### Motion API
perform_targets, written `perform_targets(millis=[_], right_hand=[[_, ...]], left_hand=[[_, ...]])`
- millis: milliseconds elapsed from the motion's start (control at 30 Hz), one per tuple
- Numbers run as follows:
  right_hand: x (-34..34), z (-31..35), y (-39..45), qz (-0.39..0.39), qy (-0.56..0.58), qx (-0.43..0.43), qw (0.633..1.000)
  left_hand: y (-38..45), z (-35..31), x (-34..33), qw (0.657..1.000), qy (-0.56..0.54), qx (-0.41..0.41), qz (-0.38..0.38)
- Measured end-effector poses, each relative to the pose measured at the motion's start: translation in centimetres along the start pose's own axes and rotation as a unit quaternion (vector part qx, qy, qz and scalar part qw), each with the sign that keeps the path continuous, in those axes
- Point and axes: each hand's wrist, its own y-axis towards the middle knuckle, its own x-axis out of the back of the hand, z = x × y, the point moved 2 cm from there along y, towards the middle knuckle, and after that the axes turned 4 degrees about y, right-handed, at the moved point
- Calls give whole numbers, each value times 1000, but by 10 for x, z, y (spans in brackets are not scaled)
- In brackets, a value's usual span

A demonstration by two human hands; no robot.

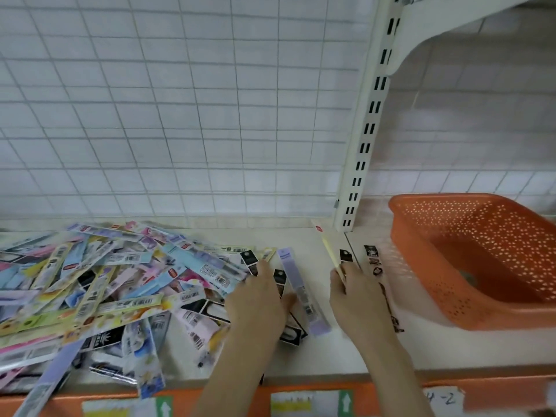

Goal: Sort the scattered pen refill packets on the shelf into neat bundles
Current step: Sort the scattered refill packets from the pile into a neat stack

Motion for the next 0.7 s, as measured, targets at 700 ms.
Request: perform_targets(millis=[700], right_hand=[[-47,42,6,63,-26,-81,994]], left_hand=[[8,132,78,953,-244,-19,-179]])
